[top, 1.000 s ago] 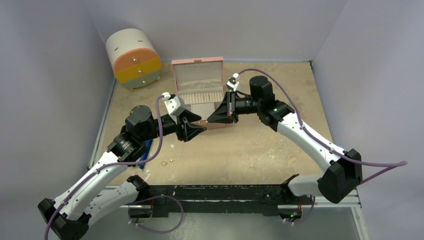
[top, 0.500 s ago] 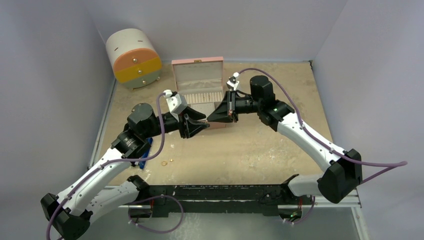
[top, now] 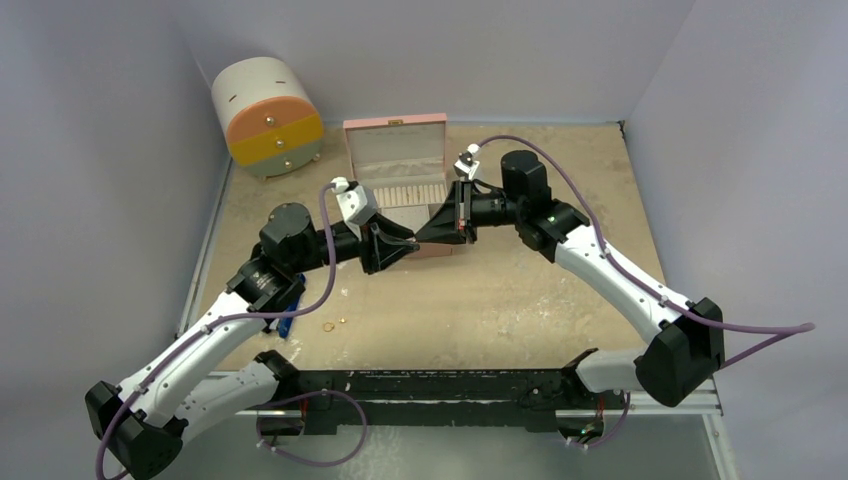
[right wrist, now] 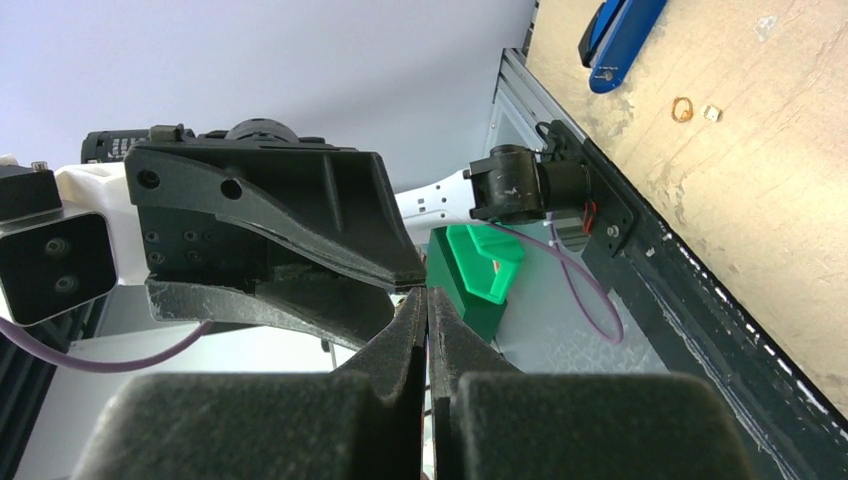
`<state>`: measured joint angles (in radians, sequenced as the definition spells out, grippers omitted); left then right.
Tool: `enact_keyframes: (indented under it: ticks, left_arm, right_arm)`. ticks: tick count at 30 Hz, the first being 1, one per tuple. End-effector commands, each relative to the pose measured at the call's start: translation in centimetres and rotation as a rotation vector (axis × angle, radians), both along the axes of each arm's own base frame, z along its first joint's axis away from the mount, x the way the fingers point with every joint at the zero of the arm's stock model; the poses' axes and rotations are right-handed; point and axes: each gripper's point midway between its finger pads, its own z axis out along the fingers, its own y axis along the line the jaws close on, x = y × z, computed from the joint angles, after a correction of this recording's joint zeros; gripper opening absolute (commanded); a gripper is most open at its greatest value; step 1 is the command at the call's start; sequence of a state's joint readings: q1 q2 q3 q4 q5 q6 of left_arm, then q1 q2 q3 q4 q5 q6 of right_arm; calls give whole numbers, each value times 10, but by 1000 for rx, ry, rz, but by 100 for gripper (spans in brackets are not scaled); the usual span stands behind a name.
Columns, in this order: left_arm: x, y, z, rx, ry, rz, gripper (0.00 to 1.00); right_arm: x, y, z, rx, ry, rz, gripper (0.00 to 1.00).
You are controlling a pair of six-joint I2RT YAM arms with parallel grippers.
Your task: Organize the mixed jewelry
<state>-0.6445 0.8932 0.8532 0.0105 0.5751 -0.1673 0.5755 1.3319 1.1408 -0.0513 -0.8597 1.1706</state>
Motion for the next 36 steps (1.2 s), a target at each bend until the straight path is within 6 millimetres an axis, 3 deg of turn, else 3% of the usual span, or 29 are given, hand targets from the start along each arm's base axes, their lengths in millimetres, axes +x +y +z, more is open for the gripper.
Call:
enact_keyframes:
  ticks: [1,7,18,28,31,36]
  left_arm:
    - [-3,-4,15,-15,-47,-44,31]
    - [-1,-5,13,-6,-48,-46,26]
    - [1,-9,12,6,-36,-63,0]
    - [3,-7,16,4,-50,-39,0]
    - [2,-4,11,25,-33,-28,0]
    - [4,1,7,41,-31,0,0]
  right_arm:
    - [-9,-2,33,73,-83,33,0]
    - [-9,-2,34,73,-83,34,0]
    - [-9,-2,31,70,-74,37,0]
    - [-9,-4,35,75,-87,26,0]
    - [-8,-7,37,75,-102,11,15]
    - [-7,-14,37,69,-114,-21,28]
